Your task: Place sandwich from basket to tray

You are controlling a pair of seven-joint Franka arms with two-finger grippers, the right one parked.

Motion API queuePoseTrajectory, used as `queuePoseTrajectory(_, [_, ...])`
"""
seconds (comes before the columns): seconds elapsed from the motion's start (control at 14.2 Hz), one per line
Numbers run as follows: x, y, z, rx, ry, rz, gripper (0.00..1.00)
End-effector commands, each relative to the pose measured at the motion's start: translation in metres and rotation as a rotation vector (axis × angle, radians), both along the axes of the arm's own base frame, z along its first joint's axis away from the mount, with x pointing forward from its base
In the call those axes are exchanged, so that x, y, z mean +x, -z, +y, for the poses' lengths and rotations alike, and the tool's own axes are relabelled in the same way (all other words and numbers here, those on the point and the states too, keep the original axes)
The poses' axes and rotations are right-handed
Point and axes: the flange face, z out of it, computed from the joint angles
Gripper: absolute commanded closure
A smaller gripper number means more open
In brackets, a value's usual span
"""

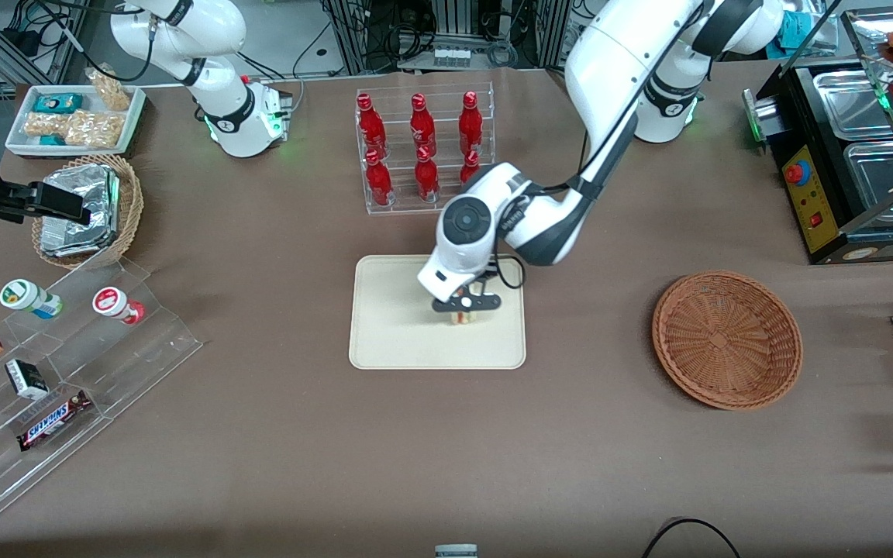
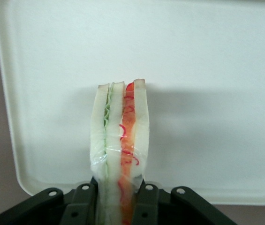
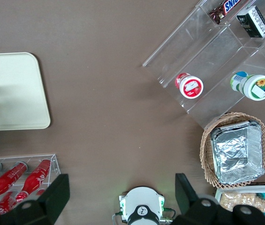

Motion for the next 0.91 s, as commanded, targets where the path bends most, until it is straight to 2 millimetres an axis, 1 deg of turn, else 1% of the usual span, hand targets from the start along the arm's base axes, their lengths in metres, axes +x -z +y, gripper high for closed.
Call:
queuePoseTrajectory(0.0, [-0.009, -0.002, -0.027, -0.011, 0.003, -0.005, 0.52])
queuePoseTrajectory(0.07, [-0.007, 0.0, -0.031, -0.015, 0.004, -0.008, 0.42])
queuePoseTrajectory(0.14, [-0.007, 0.002, -0.035, -0.017, 0.008, -0.012, 0.27])
queuePoseTrajectory(0.21, [-0.005, 0.002, -0.035, -0.017, 0.009, -0.014, 0.06])
queuePoseTrajectory(0.28, [-0.005, 0.0, -0.035, -0.019, 0.011, -0.016, 0.0])
queuePoseTrajectory(0.42, [-0.003, -0.005, -0.034, -0.021, 0.004, -0.021, 0.0])
queuePoseTrajectory(0.49, [0.001, -0.012, -0.03, -0.022, -0.009, -0.026, 0.0])
queuePoseTrajectory(0.56, [0.006, -0.026, -0.024, -0.022, -0.016, -0.037, 0.0])
queuePoseTrajectory(0.7, [0.011, -0.061, 0.009, 0.065, -0.021, 0.025, 0.0])
queuePoseTrajectory(0.77, [0.019, -0.085, 0.031, 0.099, -0.033, 0.053, 0.0])
queuePoseTrajectory(0.84, [0.035, -0.108, 0.054, 0.093, -0.057, 0.05, 0.0])
